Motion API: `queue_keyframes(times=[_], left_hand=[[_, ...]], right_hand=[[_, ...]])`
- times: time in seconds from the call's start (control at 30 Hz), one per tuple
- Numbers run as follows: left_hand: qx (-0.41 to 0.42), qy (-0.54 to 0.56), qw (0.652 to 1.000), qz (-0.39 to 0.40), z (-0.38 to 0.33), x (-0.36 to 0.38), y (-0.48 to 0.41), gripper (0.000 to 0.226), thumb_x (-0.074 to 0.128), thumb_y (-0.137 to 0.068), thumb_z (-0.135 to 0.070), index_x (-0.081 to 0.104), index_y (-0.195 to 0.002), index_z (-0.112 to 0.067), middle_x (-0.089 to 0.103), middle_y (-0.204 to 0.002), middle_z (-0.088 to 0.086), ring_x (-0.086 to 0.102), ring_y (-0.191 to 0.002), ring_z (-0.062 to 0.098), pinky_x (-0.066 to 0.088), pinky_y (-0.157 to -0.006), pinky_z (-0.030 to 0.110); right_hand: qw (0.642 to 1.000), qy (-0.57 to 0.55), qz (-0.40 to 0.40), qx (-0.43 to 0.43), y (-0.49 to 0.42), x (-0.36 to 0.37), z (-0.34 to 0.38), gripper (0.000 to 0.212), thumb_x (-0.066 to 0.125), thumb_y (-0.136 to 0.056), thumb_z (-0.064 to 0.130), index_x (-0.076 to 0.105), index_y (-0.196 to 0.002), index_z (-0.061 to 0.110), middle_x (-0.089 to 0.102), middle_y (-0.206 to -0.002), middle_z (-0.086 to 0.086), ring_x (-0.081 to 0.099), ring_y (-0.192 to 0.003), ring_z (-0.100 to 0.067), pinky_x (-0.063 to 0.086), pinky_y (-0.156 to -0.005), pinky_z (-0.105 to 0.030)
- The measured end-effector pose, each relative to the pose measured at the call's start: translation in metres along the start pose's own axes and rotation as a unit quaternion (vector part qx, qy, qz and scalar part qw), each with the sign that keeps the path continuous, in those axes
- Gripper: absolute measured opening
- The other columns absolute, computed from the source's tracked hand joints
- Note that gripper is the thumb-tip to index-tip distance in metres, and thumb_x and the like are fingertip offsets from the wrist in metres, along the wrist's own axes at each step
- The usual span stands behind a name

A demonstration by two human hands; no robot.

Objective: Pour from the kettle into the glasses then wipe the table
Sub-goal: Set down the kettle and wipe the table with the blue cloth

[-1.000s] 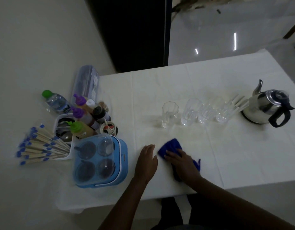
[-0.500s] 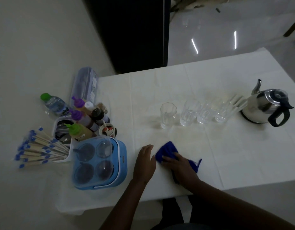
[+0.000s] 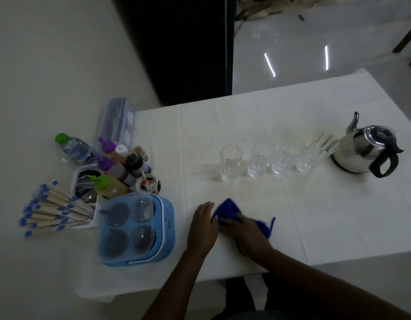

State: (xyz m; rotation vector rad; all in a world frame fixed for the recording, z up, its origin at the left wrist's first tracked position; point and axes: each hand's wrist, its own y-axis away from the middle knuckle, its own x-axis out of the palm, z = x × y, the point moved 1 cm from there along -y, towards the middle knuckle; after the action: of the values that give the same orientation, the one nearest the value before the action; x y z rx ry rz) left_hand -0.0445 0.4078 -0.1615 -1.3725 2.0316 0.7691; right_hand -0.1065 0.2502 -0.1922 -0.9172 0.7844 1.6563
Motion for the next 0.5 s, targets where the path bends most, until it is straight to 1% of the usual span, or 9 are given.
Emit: queue_keyframes(times=[0.03, 0.07, 0.13, 0.2, 0.3, 0.37, 0.4, 0.43, 0.5], left_hand=[[-0.001, -0.001, 1.000, 0.000, 0.000, 0.000, 0.000, 0.042, 0.050, -0.096, -0.019, 0.044, -0.137, -0.014, 0.044, -0.144, 0.005, 0.036, -0.135, 0.018, 0.032, -0.111, 0.037], [0.000, -0.005, 1.000, -0.003, 0.002, 0.000, 0.000, 0.041, 0.050, -0.096, -0.019, 0.044, -0.137, -0.014, 0.044, -0.144, 0.005, 0.036, -0.135, 0.018, 0.033, -0.111, 0.038], [0.008, -0.013, 1.000, -0.007, 0.005, 0.000, 0.003, 0.041, 0.051, -0.096, -0.019, 0.046, -0.136, -0.012, 0.046, -0.142, 0.007, 0.038, -0.133, 0.020, 0.034, -0.110, 0.040], [0.016, -0.020, 1.000, -0.010, 0.010, 0.001, 0.006, 0.040, 0.053, -0.094, -0.017, 0.048, -0.134, -0.011, 0.049, -0.139, 0.009, 0.041, -0.132, 0.023, 0.035, -0.109, 0.042], [0.019, -0.025, 0.999, -0.015, 0.010, 0.005, 0.008, 0.040, 0.055, -0.093, -0.016, 0.049, -0.132, -0.010, 0.052, -0.136, 0.011, 0.043, -0.130, 0.025, 0.037, -0.107, 0.044], [0.019, -0.024, 0.999, -0.010, 0.002, 0.008, 0.008, 0.041, 0.055, -0.094, -0.017, 0.048, -0.133, -0.010, 0.051, -0.137, 0.010, 0.042, -0.130, 0.024, 0.037, -0.108, 0.042], [0.017, -0.022, 1.000, -0.006, -0.002, 0.010, 0.006, 0.041, 0.054, -0.094, -0.018, 0.048, -0.134, -0.011, 0.049, -0.139, 0.009, 0.041, -0.131, 0.022, 0.036, -0.109, 0.041], [0.014, -0.020, 1.000, 0.000, -0.007, 0.012, 0.004, 0.042, 0.053, -0.095, -0.019, 0.047, -0.135, -0.012, 0.048, -0.140, 0.007, 0.040, -0.132, 0.020, 0.035, -0.109, 0.039], [0.014, -0.022, 1.000, 0.009, -0.014, 0.017, 0.001, 0.042, 0.052, -0.095, -0.021, 0.045, -0.136, -0.013, 0.046, -0.142, 0.005, 0.038, -0.134, 0.018, 0.034, -0.110, 0.038]], right_hand=[[0.998, 0.023, 0.018, -0.050, 0.014, 0.001, -0.008, 0.056, 0.069, -0.073, 0.017, 0.052, -0.124, 0.036, 0.052, -0.136, 0.013, 0.050, -0.123, -0.028, 0.045, -0.097, -0.038], [0.996, 0.032, 0.027, -0.077, 0.026, -0.001, -0.019, 0.056, 0.069, -0.073, 0.018, 0.053, -0.123, 0.037, 0.052, -0.135, 0.014, 0.052, -0.121, -0.026, 0.047, -0.096, -0.038], [0.997, 0.027, 0.009, -0.076, 0.034, -0.009, -0.045, 0.047, 0.057, -0.081, 0.018, 0.052, -0.124, 0.035, 0.051, -0.137, 0.012, 0.050, -0.123, -0.026, 0.047, -0.098, -0.042], [1.000, 0.006, -0.028, -0.002, 0.024, -0.019, -0.063, 0.045, 0.051, -0.084, 0.012, 0.053, -0.125, 0.031, 0.051, -0.137, 0.006, 0.048, -0.125, -0.029, 0.046, -0.099, -0.046], [0.984, -0.034, -0.078, 0.155, -0.008, -0.029, -0.051, 0.059, 0.054, -0.079, -0.005, 0.052, -0.128, 0.028, 0.049, -0.139, 0.004, 0.037, -0.133, -0.030, 0.037, -0.107, -0.049], [0.974, -0.054, -0.089, 0.199, -0.020, -0.027, -0.032, 0.058, 0.052, -0.082, -0.005, 0.051, -0.128, 0.029, 0.047, -0.141, 0.005, 0.032, -0.135, -0.029, 0.030, -0.110, -0.046], [0.979, -0.055, -0.071, 0.183, -0.019, -0.024, -0.026, 0.054, 0.051, -0.084, -0.001, 0.050, -0.129, 0.031, 0.046, -0.142, 0.007, 0.030, -0.136, -0.028, 0.028, -0.110, -0.045], [0.988, -0.046, -0.044, 0.143, -0.013, -0.020, -0.023, 0.052, 0.053, -0.085, 0.005, 0.049, -0.129, 0.033, 0.044, -0.142, 0.009, 0.030, -0.137, -0.027, 0.029, -0.110, -0.045], [0.999, -0.009, 0.020, 0.040, 0.012, -0.016, -0.034, 0.057, 0.061, -0.080, 0.011, 0.047, -0.128, 0.038, 0.043, -0.142, 0.013, 0.032, -0.136, -0.025, 0.035, -0.106, -0.047]])
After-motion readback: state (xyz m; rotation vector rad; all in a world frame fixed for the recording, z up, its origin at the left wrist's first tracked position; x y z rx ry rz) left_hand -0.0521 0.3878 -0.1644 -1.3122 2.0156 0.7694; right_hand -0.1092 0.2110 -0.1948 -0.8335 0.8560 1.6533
